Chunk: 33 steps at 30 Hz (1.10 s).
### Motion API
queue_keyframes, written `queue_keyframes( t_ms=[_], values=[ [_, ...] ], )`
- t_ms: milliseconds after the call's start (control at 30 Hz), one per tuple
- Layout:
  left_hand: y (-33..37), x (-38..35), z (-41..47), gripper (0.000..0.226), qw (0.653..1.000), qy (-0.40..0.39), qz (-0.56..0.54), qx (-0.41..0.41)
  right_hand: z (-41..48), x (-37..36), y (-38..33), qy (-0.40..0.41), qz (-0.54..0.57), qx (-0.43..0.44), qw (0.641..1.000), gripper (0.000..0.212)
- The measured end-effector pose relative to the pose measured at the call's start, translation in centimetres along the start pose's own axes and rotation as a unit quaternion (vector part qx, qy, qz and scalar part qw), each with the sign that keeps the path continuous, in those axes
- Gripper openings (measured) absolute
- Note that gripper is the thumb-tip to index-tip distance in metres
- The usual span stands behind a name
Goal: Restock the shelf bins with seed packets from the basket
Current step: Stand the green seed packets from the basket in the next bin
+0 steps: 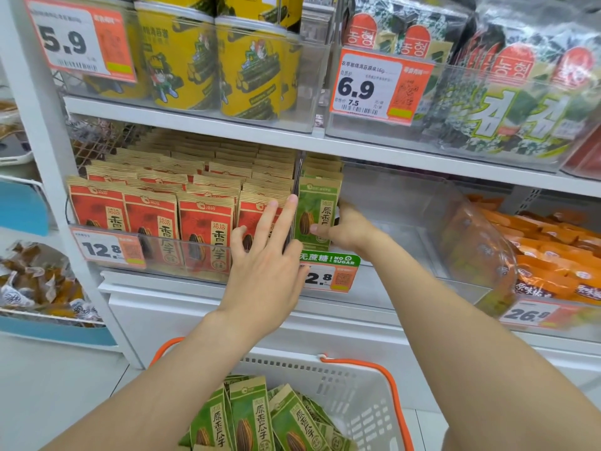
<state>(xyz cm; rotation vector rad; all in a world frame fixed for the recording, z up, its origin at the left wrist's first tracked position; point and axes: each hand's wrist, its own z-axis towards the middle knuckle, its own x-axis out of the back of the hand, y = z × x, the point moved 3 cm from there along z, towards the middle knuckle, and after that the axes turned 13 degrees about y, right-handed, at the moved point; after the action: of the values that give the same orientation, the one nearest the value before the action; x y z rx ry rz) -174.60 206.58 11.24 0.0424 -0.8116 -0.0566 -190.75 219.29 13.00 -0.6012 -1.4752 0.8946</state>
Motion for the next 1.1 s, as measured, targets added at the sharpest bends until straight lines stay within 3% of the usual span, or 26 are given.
queue_keyframes(
  t_ms=[233, 367, 467, 600, 667, 733, 833, 900, 1000, 1100],
  values=[
    [0.0, -0.4, -0.2, 0.030, 1.000, 0.011, -0.001, -0.012, -0.4, 0.3, 0.0, -0.053, -0.044, -0.028, 0.997, 0.056],
    [0.4, -0.1, -0.5, 0.066, 0.999, 0.023, -0.036, 0.001, -1.1, 1.1, 0.0, -0.024, -0.068, -0.076, 0.995, 0.046],
    [0.9, 0.4, -0.6, 0.073, 0.998, 0.033, -0.057, -0.007, -1.9, 1.8, -0.2, -0.010, -0.089, -0.087, 0.992, 0.051],
    [1.3, 1.4, -1.2, 0.059, 0.991, 0.100, -0.080, -0.031, -3.1, 3.0, 0.0, 0.040, -0.092, -0.081, 0.992, 0.051],
    [1.7, 1.8, -1.8, 0.041, 0.980, 0.159, -0.097, -0.067, -3.8, 3.9, 0.5, 0.112, -0.118, -0.031, 0.986, 0.052],
    [2.3, 1.7, -2.8, 0.023, 0.971, 0.169, -0.107, -0.134, -5.4, 4.9, 0.6, 0.198, -0.145, 0.056, 0.968, 0.040],
    [2.7, -0.1, -4.9, 0.009, 0.962, 0.062, -0.127, -0.233, -8.7, 5.8, 0.3, 0.269, -0.192, 0.214, 0.919, 0.027],
    [3.2, -1.4, -7.1, 0.008, 0.956, -0.064, -0.141, -0.248, -11.3, 5.8, 0.2, 0.261, -0.198, 0.284, 0.901, 0.023],
    [4.5, -3.4, -10.9, 0.014, 0.923, -0.295, -0.105, -0.224, -14.8, 4.9, 0.0, 0.208, -0.223, 0.316, 0.898, 0.015],
    [5.7, -5.5, -15.5, 0.018, 0.866, -0.442, -0.086, -0.216, -17.7, 3.3, 0.6, 0.092, -0.300, 0.309, 0.898, 0.010]
  ],
)
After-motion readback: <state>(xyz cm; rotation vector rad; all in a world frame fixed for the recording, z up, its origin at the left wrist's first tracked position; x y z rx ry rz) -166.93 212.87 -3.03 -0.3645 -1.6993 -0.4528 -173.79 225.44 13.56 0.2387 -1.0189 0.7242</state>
